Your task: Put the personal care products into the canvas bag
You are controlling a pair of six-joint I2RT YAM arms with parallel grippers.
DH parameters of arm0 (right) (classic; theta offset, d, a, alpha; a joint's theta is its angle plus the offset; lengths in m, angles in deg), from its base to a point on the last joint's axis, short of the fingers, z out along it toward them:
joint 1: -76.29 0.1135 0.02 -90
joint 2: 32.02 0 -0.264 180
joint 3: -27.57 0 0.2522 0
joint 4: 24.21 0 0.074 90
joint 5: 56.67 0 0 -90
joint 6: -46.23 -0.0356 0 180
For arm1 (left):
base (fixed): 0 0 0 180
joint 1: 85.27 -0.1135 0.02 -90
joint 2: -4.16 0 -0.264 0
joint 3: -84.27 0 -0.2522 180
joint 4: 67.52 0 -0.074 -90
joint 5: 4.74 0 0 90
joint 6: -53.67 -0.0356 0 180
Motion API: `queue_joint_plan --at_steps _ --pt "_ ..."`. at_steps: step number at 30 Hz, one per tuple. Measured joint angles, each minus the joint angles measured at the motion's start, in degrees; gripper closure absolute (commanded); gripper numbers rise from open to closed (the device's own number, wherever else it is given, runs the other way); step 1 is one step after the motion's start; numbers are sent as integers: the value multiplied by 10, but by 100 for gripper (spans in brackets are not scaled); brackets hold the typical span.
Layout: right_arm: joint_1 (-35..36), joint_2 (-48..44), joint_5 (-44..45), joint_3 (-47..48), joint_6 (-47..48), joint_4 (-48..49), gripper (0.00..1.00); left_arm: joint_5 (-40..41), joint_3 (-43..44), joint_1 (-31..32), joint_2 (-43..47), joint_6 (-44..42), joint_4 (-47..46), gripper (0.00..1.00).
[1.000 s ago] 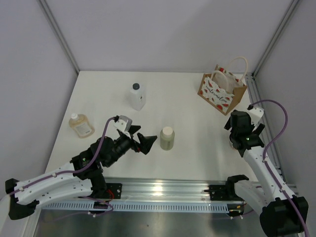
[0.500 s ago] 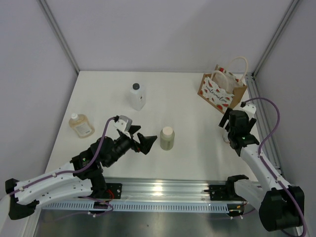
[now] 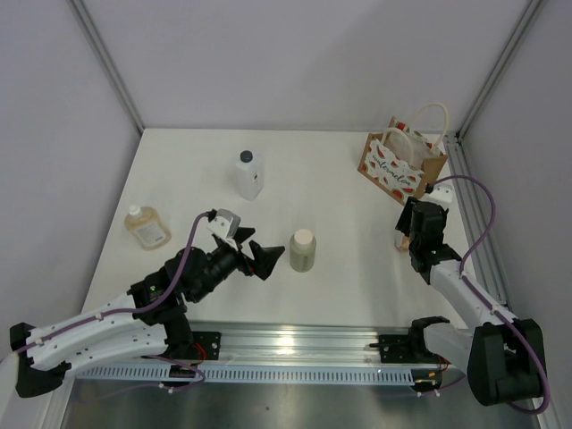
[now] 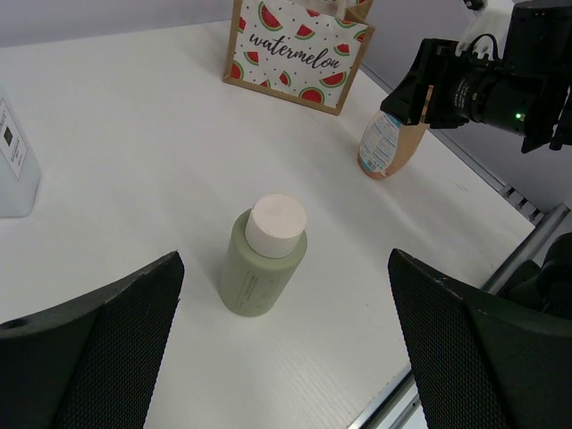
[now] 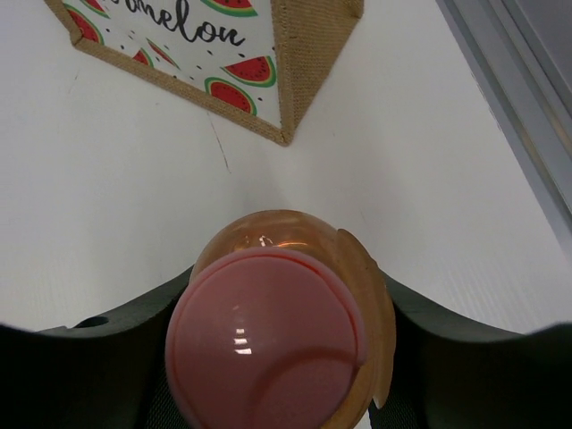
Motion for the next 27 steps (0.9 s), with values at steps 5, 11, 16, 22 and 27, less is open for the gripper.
queue_joint_plan --at_steps 5,11,16,22,27 --pt "0 3 -21 -8 19 28 94 0 0 0 0 0 0 1" --pt "2 16 -61 -8 33 55 100 0 0 0 0 0 3 1" --pt "7 22 -71 0 40 54 100 1 0 0 -4 0 3 1" --pt "8 41 -59 45 41 -6 100 0 0 0 -10 0 4 1" --pt "8 48 -47 81 51 -35 100 0 1 0 -17 0 4 1"
